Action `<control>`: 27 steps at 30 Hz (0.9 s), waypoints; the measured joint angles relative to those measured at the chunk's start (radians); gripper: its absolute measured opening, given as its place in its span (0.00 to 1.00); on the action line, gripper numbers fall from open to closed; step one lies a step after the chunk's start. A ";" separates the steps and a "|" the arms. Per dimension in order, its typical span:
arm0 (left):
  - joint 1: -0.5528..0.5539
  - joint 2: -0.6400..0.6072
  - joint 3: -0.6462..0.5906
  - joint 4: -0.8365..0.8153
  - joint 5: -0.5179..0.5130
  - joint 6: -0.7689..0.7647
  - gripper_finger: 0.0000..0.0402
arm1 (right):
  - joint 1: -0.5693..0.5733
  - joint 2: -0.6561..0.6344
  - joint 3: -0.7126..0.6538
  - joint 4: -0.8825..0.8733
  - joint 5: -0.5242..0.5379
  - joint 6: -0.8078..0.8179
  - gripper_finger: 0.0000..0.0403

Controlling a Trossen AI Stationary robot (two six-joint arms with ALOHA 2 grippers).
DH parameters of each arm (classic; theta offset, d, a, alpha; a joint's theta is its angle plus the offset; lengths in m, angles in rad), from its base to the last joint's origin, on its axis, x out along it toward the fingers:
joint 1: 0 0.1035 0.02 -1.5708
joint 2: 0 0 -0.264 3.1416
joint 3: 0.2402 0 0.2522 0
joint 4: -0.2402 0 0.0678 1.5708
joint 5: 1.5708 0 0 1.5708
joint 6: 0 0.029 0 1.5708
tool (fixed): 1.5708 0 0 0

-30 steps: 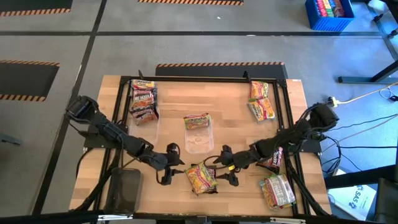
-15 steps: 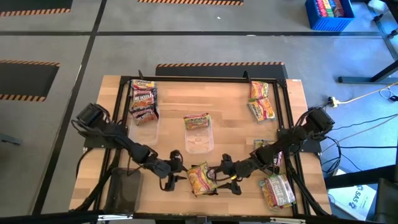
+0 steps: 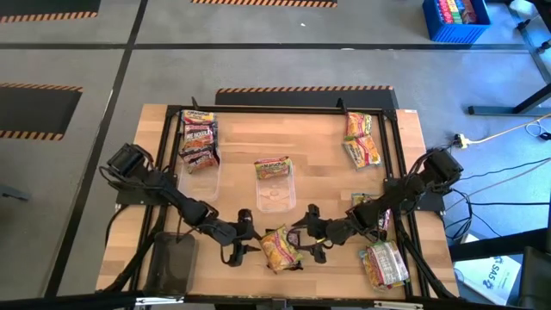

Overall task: Sort Maruchan noodles
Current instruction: Put the green noodle pack into the right transparent bin

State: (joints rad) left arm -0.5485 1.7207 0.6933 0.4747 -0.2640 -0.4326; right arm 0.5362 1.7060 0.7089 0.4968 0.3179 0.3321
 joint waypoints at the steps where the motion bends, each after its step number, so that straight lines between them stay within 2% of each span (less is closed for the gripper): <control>1: 0.000 -0.003 0.000 0.000 0.004 -0.003 0.42 | 0.000 -0.019 0.006 -0.024 -0.008 -0.004 0.82; 5: 0.000 -0.005 0.005 -0.007 0.020 -0.006 0.42 | 0.009 -0.091 0.029 -0.137 -0.090 0.010 0.82; 9: 0.000 -0.005 0.009 -0.011 0.042 -0.010 0.42 | 0.037 -0.085 0.031 -0.152 -0.152 0.053 0.82; 17: 0.000 -0.005 0.009 -0.014 0.030 -0.005 0.42 | 0.119 0.008 0.030 -0.133 0.020 0.049 0.82; 27: 0.000 -0.005 0.009 -0.010 0.030 -0.003 0.42 | 0.118 0.047 0.030 -0.070 0.090 0.022 0.82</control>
State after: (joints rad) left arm -0.5480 1.7153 0.7025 0.4650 -0.2340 -0.4360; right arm 0.6540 1.7531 0.7391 0.4263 0.4079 0.3542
